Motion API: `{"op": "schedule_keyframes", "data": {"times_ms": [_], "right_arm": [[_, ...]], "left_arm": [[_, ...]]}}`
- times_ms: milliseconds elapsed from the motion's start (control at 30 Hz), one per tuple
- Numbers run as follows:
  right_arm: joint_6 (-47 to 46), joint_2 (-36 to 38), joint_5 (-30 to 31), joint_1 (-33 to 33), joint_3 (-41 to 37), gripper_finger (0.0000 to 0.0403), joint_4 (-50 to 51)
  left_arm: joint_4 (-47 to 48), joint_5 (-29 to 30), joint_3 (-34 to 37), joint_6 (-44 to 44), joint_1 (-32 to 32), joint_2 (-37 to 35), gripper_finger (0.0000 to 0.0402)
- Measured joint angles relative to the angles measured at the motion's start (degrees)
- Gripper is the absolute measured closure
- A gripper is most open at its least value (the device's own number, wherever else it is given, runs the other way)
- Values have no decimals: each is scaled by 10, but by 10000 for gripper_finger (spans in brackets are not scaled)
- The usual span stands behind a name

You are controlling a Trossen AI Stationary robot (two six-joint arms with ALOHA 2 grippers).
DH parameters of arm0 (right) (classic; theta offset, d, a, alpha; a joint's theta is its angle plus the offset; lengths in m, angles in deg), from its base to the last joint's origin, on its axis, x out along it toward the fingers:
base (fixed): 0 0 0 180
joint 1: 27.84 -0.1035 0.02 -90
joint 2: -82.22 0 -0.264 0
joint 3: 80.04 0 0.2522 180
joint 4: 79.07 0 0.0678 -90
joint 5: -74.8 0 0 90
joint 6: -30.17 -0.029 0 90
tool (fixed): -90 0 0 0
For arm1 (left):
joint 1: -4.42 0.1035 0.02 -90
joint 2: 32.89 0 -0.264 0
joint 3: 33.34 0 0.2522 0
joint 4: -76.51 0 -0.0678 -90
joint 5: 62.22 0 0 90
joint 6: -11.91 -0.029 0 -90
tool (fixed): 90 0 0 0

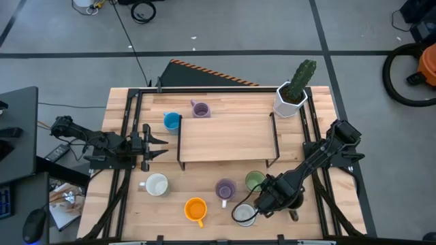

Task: Place coffee mugs
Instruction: Put the blue patterned mug on the shelf

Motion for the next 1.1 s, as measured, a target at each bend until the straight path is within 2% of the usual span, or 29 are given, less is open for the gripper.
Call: {"op": "schedule_keyframes", "data": {"times_ms": [267,400,533,633,867,1100], "right_arm": [[6,39,-3,7,23,362,73],[11,63,15,13,57,362,84],[22,81,30,19,97,362,138],[51,88,61,19,145,362,178],[97,92,177,29,264,362,237],[191,90,208,78,306,362,240]], "left_arm": [[0,0,0,0,0,0,260],[0,0,0,0,0,0,260],[0,0,0,0,0,0,260],[1,0,0,2,0,0,260],[3,0,0,2,0,0,260],[4,0,0,7,0,0,260]]}}
